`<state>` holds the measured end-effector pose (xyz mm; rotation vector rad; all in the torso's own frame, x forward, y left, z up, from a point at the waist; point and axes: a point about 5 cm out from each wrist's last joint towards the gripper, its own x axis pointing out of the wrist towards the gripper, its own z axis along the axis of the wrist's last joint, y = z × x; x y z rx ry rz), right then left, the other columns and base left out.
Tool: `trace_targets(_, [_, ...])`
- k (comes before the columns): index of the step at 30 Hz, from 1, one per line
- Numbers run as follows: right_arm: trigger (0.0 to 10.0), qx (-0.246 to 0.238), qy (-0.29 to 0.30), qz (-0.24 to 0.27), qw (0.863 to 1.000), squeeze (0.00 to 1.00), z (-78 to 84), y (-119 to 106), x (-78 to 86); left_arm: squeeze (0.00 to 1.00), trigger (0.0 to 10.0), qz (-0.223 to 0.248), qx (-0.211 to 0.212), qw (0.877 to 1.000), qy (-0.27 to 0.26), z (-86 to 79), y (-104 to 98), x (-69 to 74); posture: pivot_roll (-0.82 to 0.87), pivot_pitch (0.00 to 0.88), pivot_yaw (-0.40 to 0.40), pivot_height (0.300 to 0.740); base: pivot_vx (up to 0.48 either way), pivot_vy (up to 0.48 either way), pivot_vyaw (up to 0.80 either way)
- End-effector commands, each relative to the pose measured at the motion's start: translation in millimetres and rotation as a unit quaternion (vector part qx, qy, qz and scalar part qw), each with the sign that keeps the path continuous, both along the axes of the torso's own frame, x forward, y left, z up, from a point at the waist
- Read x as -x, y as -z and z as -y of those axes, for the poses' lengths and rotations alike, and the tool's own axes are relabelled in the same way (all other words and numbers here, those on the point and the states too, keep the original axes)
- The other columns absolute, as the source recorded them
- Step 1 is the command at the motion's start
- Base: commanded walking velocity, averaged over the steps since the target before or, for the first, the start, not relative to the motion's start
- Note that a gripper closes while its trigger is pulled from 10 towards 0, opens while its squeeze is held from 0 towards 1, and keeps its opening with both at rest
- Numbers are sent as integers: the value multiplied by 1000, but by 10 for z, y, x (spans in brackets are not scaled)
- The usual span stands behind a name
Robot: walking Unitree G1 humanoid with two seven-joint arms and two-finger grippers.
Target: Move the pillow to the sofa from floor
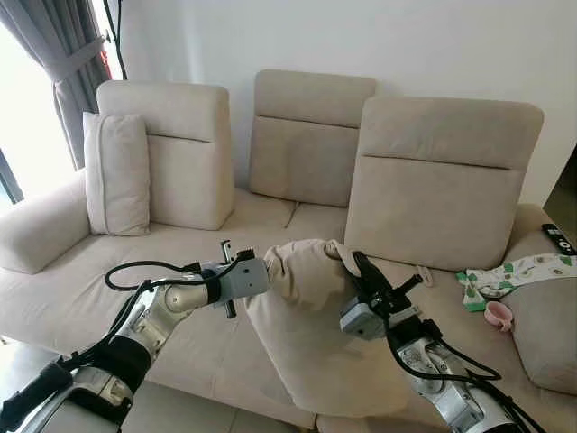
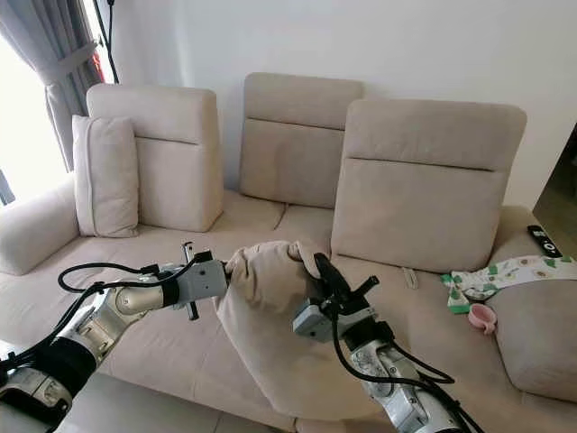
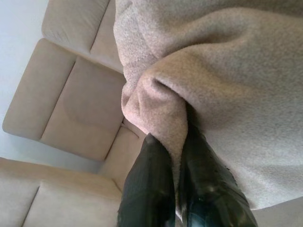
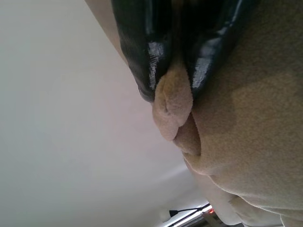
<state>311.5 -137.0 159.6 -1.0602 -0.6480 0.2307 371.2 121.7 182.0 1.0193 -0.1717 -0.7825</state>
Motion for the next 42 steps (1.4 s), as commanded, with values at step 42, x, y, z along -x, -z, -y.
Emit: trace_targets(42, [10000,2,-21,-3,1000,0,-129,-24,-16,0,10000,47,22,997,53,293,-214,-22,-22,0,16,740,206,0,0])
